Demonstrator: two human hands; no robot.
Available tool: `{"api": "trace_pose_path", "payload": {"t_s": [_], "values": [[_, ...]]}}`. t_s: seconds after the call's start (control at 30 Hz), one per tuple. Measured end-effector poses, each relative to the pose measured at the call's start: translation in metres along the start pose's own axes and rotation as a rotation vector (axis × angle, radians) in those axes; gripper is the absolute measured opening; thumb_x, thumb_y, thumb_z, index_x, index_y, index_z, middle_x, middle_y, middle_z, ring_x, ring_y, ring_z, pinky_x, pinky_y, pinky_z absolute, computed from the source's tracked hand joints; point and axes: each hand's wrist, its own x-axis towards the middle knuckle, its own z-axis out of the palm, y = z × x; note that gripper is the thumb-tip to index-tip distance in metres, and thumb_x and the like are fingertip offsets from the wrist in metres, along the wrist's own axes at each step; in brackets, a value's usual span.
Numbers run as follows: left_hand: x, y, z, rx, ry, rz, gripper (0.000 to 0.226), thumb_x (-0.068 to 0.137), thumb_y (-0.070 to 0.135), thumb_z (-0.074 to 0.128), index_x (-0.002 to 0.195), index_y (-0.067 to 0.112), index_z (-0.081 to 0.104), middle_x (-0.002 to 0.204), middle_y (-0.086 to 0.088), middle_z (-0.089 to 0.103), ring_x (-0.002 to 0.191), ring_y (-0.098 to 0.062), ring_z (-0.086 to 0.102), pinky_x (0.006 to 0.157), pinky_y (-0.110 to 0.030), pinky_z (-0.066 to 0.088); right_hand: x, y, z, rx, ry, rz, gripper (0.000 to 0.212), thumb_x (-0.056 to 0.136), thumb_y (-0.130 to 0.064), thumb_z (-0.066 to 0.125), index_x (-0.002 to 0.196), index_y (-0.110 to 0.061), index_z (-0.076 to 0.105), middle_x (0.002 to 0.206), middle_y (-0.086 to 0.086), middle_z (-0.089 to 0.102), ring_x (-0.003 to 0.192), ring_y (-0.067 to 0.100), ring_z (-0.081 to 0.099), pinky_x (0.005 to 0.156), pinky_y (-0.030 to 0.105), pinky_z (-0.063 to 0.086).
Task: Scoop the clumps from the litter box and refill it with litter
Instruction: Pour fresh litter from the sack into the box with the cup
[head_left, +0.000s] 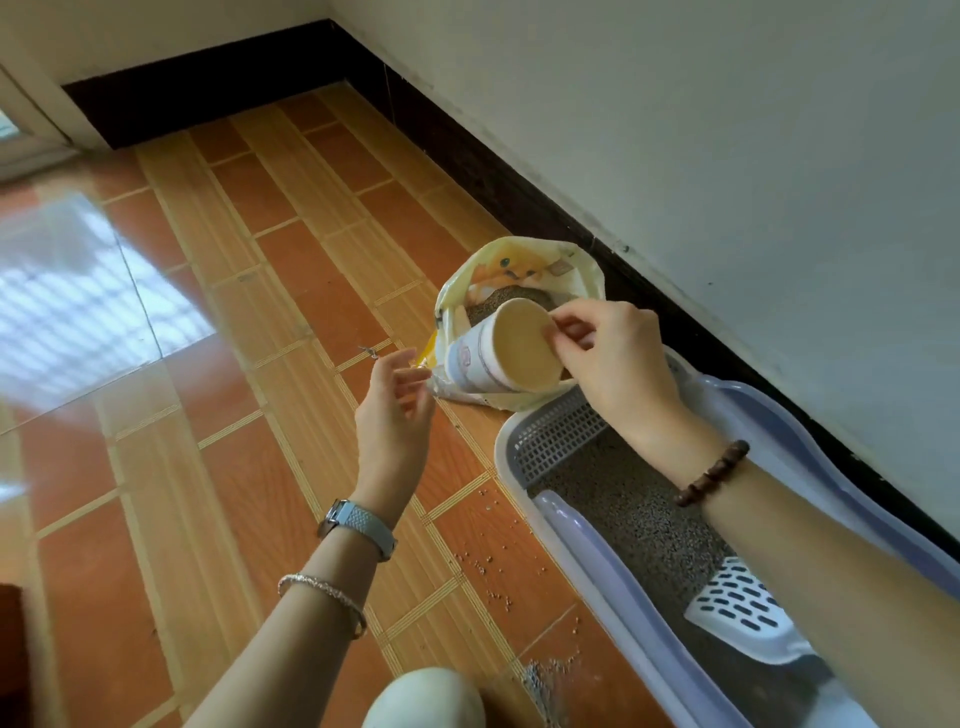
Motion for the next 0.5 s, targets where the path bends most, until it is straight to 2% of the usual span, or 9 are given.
{"api": "trace_pose_path", "payload": {"t_s": [0.1, 0.2, 0.27, 0.37, 0.5], "values": [[-0.02, -0.017, -0.024, 0.057, -0.126, 0.157, 0.062, 0.078, -0.003, 0.07, 0.132, 0.017, 0.048, 0.125, 0.01, 0.057, 0.119, -0.003, 0.052, 0.098, -0.022, 0.043, -0.016, -0.019, 0.017, -0.002, -0.096, -0.064, 0.008, 0.088, -0.015, 0.067, 0.089, -0.011, 0.074, 0.071, -0.003, 0.067, 0.063, 0.008, 0.062, 0.062, 0.027, 0.057], [-0.041, -0.037, -0.042, 0.118, -0.212, 0.227, 0.077, 0.069, -0.001, 0.078, 0.136, 0.021, 0.045, 0.136, 0.01, 0.051, 0.129, -0.004, 0.044, 0.106, -0.021, 0.035, -0.028, -0.026, 0.042, -0.044, -0.166, -0.105, 0.008, 0.087, -0.012, 0.066, 0.084, -0.009, 0.073, 0.066, 0.001, 0.066, 0.062, 0.016, 0.061, 0.065, 0.038, 0.055], [-0.053, -0.049, -0.047, 0.153, -0.253, 0.237, 0.081, 0.068, 0.005, 0.082, 0.136, 0.026, 0.042, 0.136, 0.01, 0.05, 0.129, -0.005, 0.044, 0.108, -0.02, 0.032, -0.031, -0.026, 0.057, -0.083, -0.204, -0.108, 0.009, 0.086, -0.013, 0.065, 0.082, -0.009, 0.072, 0.066, 0.004, 0.066, 0.064, 0.021, 0.063, 0.064, 0.039, 0.055], [-0.063, -0.061, -0.046, 0.185, -0.282, 0.221, 0.083, 0.067, 0.018, 0.086, 0.136, 0.024, 0.04, 0.135, 0.008, 0.05, 0.127, -0.008, 0.045, 0.109, -0.024, 0.033, -0.035, -0.027, 0.075, -0.153, -0.28, -0.106, 0.009, 0.085, -0.014, 0.065, 0.081, -0.009, 0.072, 0.073, 0.008, 0.067, 0.072, 0.025, 0.064, 0.065, 0.038, 0.054], [-0.064, -0.062, -0.036, 0.196, -0.184, 0.224, 0.074, 0.069, 0.034, 0.083, 0.132, 0.024, 0.044, 0.126, 0.012, 0.053, 0.119, -0.009, 0.05, 0.101, -0.032, 0.044, -0.042, -0.027, 0.094, -0.202, -0.344, -0.066, 0.011, 0.087, -0.018, 0.067, 0.092, -0.012, 0.074, 0.081, 0.007, 0.071, 0.079, 0.022, 0.067, 0.07, 0.037, 0.056]]}}
